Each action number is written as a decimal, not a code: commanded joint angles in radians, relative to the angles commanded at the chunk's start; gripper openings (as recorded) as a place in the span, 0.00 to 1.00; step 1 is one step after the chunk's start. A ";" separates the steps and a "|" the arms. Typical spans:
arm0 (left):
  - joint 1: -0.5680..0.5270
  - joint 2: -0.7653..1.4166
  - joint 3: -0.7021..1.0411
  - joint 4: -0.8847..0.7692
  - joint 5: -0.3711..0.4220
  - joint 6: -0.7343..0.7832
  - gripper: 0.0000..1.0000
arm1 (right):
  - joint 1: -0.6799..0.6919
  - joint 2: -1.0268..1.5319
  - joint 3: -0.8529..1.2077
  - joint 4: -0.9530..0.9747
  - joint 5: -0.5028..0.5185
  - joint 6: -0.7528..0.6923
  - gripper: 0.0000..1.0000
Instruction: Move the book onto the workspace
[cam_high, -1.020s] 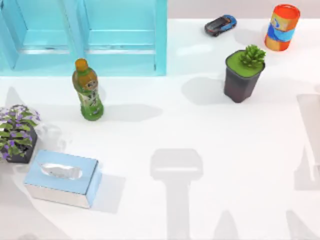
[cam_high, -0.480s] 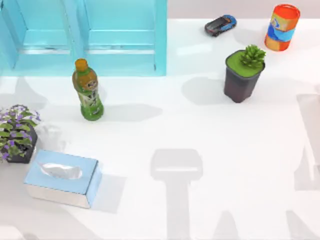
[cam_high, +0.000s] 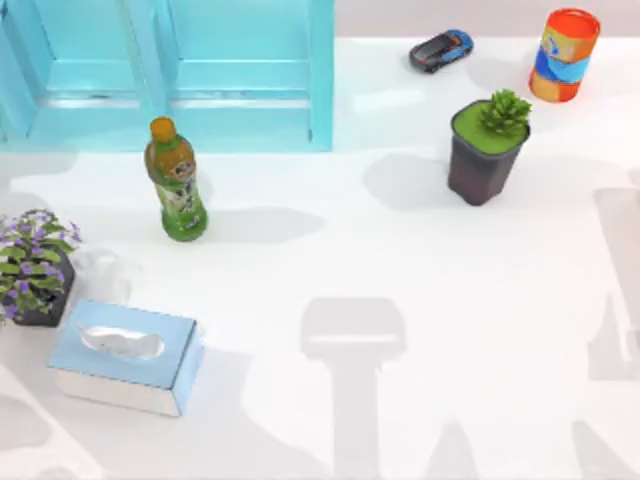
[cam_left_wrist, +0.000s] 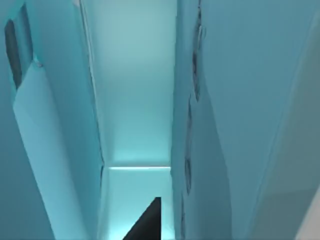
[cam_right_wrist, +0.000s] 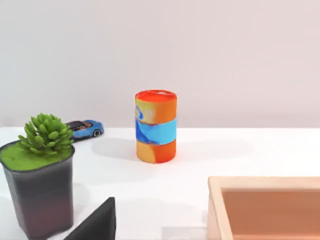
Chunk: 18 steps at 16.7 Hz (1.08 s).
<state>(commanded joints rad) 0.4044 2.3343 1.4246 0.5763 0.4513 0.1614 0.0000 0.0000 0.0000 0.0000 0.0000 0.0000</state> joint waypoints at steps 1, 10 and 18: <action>0.000 0.007 0.008 0.000 0.000 0.000 1.00 | 0.000 0.000 0.000 0.000 0.000 0.000 1.00; 0.000 0.007 0.008 0.000 0.000 0.000 0.62 | 0.000 0.000 0.000 0.000 0.000 0.000 1.00; 0.000 0.007 0.008 0.000 0.000 0.000 0.02 | 0.000 0.000 0.000 0.000 0.000 0.000 1.00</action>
<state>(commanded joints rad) 0.4046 2.3418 1.4323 0.5766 0.4516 0.1615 0.0000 0.0000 0.0000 0.0000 0.0000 0.0000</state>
